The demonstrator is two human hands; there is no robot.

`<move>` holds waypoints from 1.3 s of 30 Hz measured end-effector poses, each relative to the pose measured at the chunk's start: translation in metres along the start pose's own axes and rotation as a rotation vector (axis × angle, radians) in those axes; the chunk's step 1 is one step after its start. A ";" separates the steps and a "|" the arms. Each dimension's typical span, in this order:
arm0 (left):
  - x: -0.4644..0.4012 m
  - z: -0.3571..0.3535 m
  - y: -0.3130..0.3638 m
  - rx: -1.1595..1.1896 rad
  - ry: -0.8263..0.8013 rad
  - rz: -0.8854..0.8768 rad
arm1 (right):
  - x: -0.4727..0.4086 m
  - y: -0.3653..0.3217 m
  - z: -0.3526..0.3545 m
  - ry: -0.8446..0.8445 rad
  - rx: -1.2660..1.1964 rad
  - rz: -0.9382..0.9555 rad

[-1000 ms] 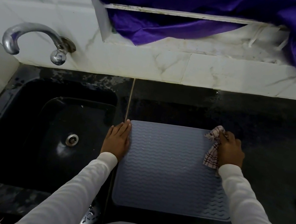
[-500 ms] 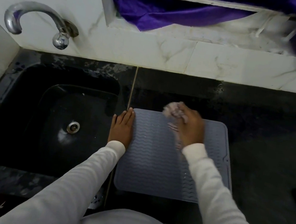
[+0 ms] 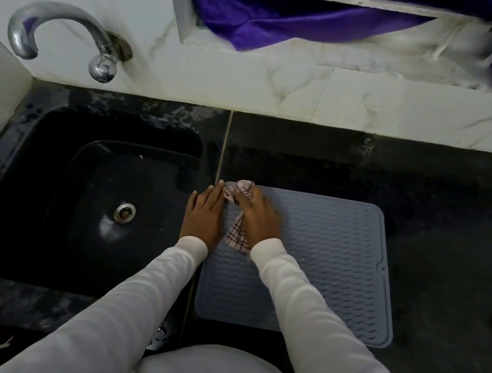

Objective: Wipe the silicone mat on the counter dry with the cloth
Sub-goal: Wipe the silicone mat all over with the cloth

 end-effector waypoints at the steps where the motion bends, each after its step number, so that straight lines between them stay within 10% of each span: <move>1: 0.000 0.000 0.000 -0.002 -0.008 -0.004 | 0.002 0.009 0.002 -0.007 0.006 -0.001; 28: 0.002 -0.003 0.000 -0.021 0.013 0.025 | 0.080 0.234 0.111 0.316 0.009 -0.432; 39: 0.003 -0.006 -0.001 0.026 0.054 0.045 | 0.066 0.148 0.112 0.470 -0.237 -0.349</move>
Point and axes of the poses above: each hand's wrist, its own x-axis away from the middle knuckle, its own z-axis out of the back of the hand, y = z × x, the point moved 5 cm from there along -x, towards the middle knuckle, and after that the axes turned 3 degrees about -x, right-handed, at the moved point
